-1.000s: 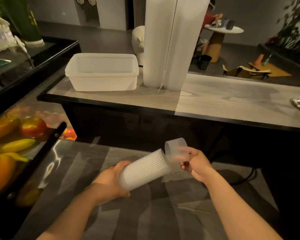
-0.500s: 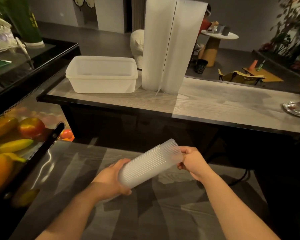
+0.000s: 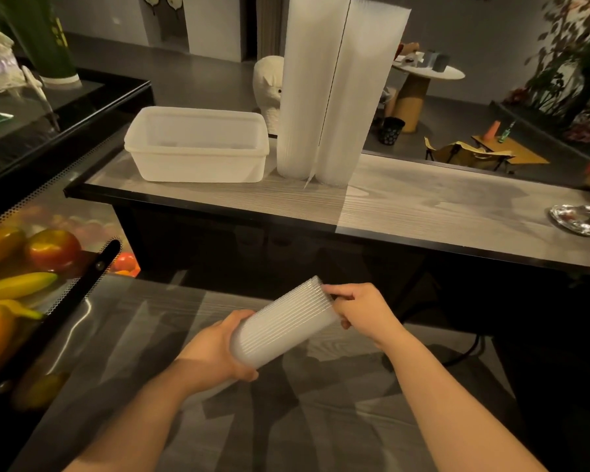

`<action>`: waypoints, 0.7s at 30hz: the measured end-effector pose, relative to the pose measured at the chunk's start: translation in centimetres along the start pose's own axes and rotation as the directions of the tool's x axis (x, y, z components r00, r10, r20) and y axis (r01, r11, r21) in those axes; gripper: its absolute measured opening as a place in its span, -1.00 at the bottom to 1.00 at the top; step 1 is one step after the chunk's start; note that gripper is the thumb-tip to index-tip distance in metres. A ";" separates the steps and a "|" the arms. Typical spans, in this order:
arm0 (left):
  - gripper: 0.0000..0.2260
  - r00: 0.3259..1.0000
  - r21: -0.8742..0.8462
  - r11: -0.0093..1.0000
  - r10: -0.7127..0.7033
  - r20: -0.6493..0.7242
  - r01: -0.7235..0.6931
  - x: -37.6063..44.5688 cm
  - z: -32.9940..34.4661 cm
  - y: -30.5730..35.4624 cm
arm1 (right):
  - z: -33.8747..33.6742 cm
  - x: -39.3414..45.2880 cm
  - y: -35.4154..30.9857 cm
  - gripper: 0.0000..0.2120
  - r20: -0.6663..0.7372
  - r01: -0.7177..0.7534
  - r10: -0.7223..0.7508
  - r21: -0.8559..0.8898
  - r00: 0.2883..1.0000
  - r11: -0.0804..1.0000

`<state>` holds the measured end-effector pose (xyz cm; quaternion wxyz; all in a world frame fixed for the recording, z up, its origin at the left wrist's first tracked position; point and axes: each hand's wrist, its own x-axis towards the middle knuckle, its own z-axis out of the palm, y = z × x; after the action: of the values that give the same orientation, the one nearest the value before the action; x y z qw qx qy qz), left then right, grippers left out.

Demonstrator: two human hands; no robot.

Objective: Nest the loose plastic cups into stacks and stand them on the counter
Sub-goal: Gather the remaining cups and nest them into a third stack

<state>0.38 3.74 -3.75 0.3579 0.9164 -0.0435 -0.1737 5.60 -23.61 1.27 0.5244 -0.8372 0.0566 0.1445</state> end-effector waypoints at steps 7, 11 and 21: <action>-0.14 0.999 -0.010 1.000 -0.020 -0.027 0.020 0.3 0.1 -0.6 | 1.6 2.0 0.3 -0.78 -0.018 -0.039 0.039 0.007 0.999 0.999; -0.12 0.998 -0.008 0.999 -0.048 -0.030 0.048 0.5 -0.2 -1.2 | 1.2 4.4 0.1 -0.74 -0.015 -0.072 0.071 -0.055 0.997 0.996; -0.14 0.994 -0.045 0.996 -0.080 -0.076 0.077 1.3 -0.8 -3.4 | 2.6 12.8 -3.8 -0.65 -0.023 -0.082 0.082 -0.493 0.996 0.866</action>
<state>1.72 6.49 -5.82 0.3713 0.9158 0.0099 -0.1529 18.22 -18.91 -0.38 0.2869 -0.9402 0.0535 0.1758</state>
